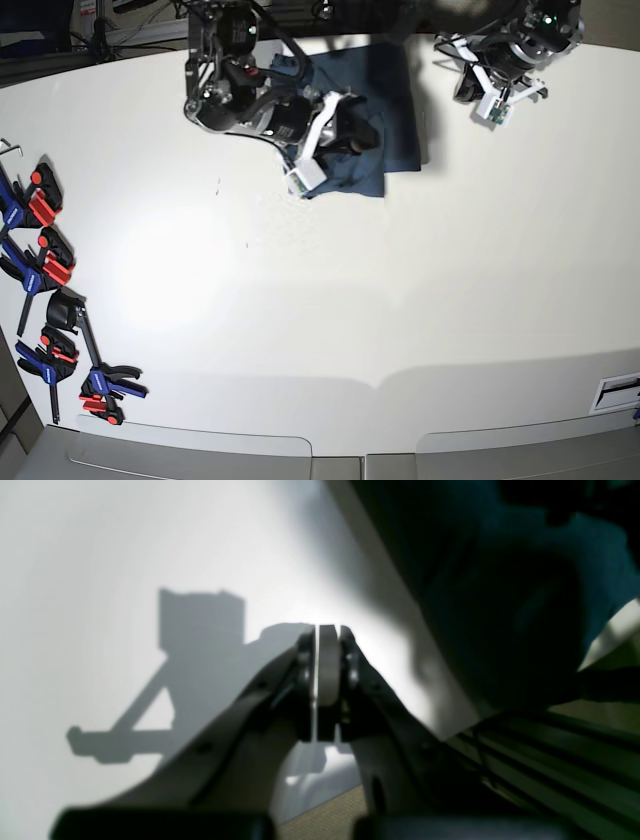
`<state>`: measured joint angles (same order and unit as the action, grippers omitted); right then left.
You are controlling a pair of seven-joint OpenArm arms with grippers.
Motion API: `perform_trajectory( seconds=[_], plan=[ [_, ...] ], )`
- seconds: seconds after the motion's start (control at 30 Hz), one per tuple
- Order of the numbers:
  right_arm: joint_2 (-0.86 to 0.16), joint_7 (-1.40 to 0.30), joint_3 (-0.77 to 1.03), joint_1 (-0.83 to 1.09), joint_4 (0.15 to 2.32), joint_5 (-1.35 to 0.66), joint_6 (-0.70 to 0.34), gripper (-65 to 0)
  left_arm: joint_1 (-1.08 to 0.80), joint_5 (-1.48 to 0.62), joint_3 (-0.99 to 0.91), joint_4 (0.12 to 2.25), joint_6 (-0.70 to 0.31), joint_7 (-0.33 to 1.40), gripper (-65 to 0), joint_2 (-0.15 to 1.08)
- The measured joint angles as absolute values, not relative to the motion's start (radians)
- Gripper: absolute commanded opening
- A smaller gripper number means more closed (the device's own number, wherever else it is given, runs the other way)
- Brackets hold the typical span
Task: Fold the T-shirt properly
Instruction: 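Grasp the shirt's end with the right gripper and fold it over the bundle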
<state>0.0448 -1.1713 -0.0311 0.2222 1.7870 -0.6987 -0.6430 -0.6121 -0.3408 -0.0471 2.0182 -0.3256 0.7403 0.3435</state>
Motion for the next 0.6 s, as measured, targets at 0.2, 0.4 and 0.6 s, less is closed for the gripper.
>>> perform_trajectory(
  seconds=[0.2,0.4,0.6],
  plan=[
    [0.070,-1.171,-0.079,0.222,1.787,-0.647,-0.643,-65.0,-0.612,-0.340,-0.047,2.018,-0.326,0.740,-65.0,0.344],
    [0.069,-1.172,-0.079,0.222,1.787,-0.654,-0.640,-45.8,-0.612,-0.340,-0.047,2.018,-0.326,0.739,-65.0,0.344],
    [0.069,-1.267,-0.079,0.222,1.787,-0.953,-0.641,-45.3,-0.612,-0.340,-0.047,2.018,-0.326,0.736,-65.0,0.344]
  ],
)
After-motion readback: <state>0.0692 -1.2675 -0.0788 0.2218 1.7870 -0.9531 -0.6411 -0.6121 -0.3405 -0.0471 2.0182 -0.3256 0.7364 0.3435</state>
